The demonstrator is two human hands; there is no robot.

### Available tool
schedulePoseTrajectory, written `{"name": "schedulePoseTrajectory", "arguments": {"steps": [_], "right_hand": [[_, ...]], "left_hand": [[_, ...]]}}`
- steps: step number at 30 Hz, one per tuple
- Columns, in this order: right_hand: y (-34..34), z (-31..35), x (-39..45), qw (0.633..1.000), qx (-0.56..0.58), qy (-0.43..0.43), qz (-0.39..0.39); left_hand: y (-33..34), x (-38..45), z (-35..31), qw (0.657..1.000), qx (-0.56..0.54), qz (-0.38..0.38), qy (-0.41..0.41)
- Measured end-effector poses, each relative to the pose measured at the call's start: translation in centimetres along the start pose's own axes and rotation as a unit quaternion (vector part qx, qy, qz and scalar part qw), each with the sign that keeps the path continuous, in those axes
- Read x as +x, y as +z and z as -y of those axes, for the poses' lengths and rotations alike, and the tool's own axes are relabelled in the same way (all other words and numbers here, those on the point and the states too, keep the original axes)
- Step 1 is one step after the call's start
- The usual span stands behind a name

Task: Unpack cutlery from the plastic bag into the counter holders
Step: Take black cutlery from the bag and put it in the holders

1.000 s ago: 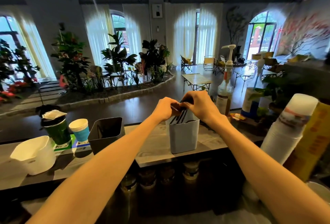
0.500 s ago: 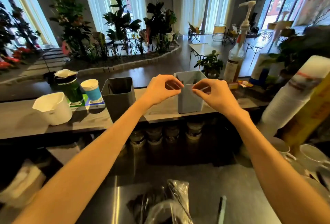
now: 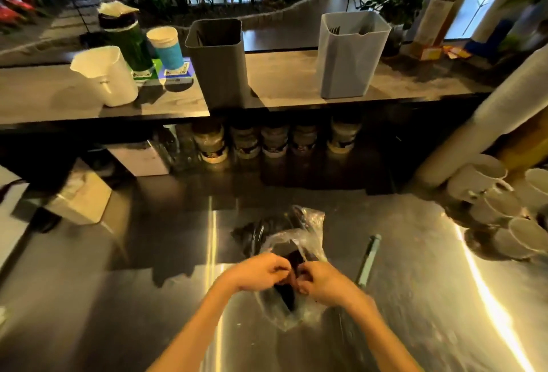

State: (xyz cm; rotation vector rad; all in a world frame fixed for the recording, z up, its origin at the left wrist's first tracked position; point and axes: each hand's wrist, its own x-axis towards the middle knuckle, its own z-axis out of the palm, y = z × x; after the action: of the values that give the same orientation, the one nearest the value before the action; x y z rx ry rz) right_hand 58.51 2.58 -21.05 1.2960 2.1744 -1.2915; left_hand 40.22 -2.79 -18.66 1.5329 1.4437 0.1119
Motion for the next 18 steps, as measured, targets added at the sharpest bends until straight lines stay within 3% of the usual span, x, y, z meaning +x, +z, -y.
{"name": "schedulePoseTrajectory", "arguments": {"steps": [3, 7, 14, 18], "right_hand": [[2.2, -1.7, 1.5, 0.989, -0.040, 0.071, -0.127], [3.2, -2.0, 2.0, 0.983, -0.038, 0.098, -0.150], [6.7, 1.1, 2.6, 0.969, 0.041, 0.150, -0.191], [6.8, 1.7, 2.8, 0.964, 0.111, 0.139, -0.198]], "left_hand": [[3.8, 1.6, 2.4, 0.987, 0.010, -0.112, -0.112], [5.7, 1.7, 3.5, 0.956, 0.050, -0.226, -0.181], [5.7, 1.8, 4.3, 0.958, -0.073, -0.201, -0.192], [5.5, 1.5, 4.3, 0.955, -0.140, -0.203, -0.167]]}}
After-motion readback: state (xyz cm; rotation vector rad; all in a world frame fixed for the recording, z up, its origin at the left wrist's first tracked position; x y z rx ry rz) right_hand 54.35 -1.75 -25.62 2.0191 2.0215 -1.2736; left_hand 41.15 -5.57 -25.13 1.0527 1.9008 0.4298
